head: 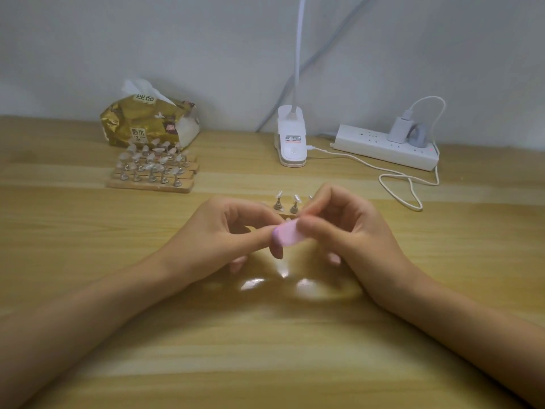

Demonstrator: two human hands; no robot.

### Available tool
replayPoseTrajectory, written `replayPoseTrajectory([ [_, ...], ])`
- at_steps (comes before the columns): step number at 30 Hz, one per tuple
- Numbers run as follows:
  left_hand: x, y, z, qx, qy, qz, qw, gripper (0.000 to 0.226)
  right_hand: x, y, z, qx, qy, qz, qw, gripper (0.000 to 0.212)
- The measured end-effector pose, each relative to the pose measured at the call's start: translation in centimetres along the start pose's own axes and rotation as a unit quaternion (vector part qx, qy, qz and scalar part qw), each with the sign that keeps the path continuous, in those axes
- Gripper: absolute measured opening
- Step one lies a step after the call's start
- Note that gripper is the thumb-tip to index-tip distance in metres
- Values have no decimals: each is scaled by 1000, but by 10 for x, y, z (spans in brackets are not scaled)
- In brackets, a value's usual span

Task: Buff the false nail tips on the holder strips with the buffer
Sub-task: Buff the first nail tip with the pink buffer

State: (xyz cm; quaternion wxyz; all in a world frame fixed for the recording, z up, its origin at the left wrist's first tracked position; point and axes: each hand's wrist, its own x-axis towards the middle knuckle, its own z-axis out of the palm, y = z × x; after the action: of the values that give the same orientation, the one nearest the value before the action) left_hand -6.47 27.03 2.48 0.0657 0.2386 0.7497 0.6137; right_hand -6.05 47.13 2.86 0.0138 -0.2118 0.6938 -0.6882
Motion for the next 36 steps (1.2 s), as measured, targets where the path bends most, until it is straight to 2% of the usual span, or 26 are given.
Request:
replayPoseTrajectory([
  [2, -1, 0, -1, 12, -9, 10, 1000, 17, 0, 0, -3, 30, 30, 21, 999, 17],
  [6, -1, -1, -1, 22, -3, 13, 1000, 12, 0, 1, 0, 1, -17, -1, 1000, 17],
  [9, 0, -3, -2, 28, -12, 20, 999, 12, 0, 0, -2, 41, 21, 21, 999, 18],
  [12, 0, -2, -1, 38, -17, 23, 999, 13, -1, -1, 0, -13, -26, 3, 1000, 16],
  [16, 0, -3, -3, 41, -15, 22, 999, 12, 0, 0, -1, 18, 16, 21, 999, 17],
  [19, 0, -3, -2, 37, -21, 24, 999, 12, -1, -1, 0, -24, -25, -3, 999, 16],
  [22, 0, -4, -2, 35, -20, 25, 999, 12, 0, 1, -2, 17, 14, 21, 1000, 16],
  [26, -1, -5, -3, 41, -28, 26, 998, 17, 0, 1, -1, -15, -28, 14, 999, 15],
  [29, 1, -6, -4, 45, -26, 30, 998, 10, 1, 1, -3, 28, 12, 31, 999, 13],
  [32, 0, -7, -3, 44, -31, 31, 998, 17, -1, 0, -1, 0, -32, 18, 999, 14],
  [36, 2, -8, -3, 55, -32, 36, 997, 10, 0, 1, -3, 37, 18, 39, 998, 14],
])
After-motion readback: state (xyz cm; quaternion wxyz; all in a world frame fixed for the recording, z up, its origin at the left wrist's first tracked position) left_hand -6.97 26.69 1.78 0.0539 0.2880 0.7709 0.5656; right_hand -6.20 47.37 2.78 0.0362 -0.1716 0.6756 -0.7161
